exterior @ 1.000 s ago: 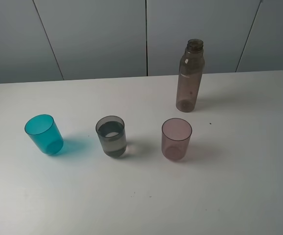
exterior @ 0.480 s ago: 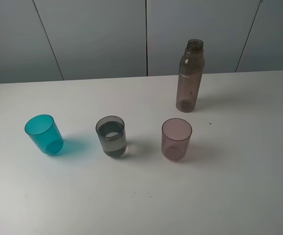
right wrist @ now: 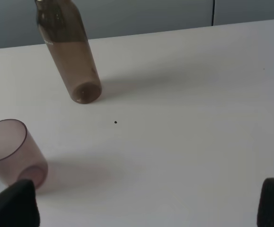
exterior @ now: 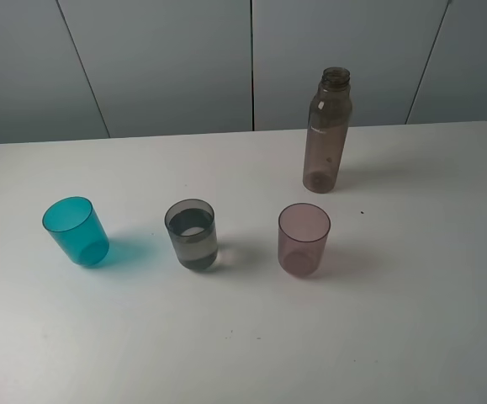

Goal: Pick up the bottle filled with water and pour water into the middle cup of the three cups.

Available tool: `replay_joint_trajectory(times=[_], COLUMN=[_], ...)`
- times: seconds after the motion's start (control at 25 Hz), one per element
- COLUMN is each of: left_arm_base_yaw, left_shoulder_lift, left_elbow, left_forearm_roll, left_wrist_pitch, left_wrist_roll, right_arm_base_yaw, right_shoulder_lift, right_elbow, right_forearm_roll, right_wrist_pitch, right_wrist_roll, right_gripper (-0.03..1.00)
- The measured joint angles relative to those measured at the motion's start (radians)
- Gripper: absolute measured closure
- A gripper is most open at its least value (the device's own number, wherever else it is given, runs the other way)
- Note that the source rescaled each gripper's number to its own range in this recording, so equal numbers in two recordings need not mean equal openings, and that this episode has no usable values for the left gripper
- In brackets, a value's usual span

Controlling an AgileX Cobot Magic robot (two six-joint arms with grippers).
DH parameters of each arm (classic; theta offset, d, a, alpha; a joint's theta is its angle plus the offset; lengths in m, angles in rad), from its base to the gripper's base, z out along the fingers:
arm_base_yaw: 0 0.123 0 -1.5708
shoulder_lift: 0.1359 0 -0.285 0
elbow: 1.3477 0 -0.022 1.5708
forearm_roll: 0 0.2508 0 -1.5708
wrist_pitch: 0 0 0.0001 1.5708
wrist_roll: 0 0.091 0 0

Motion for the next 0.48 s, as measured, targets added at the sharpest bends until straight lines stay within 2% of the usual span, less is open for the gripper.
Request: replay_joint_trajectory(times=[0.48], left_arm_base_yaw=[0.000], left_shoulder_lift=[0.000], left_elbow=[0.000], left_forearm_roll=[0.000], left_wrist_pitch=[0.000], left_wrist_roll=[0.000], right_arm_base_yaw=[0.000], right_shoulder_lift=[0.000], right_elbow=[0.000], right_forearm_roll=[0.002], right_wrist_pitch=[0.000], right_wrist_roll=[-0.003], right_gripper=[-0.03])
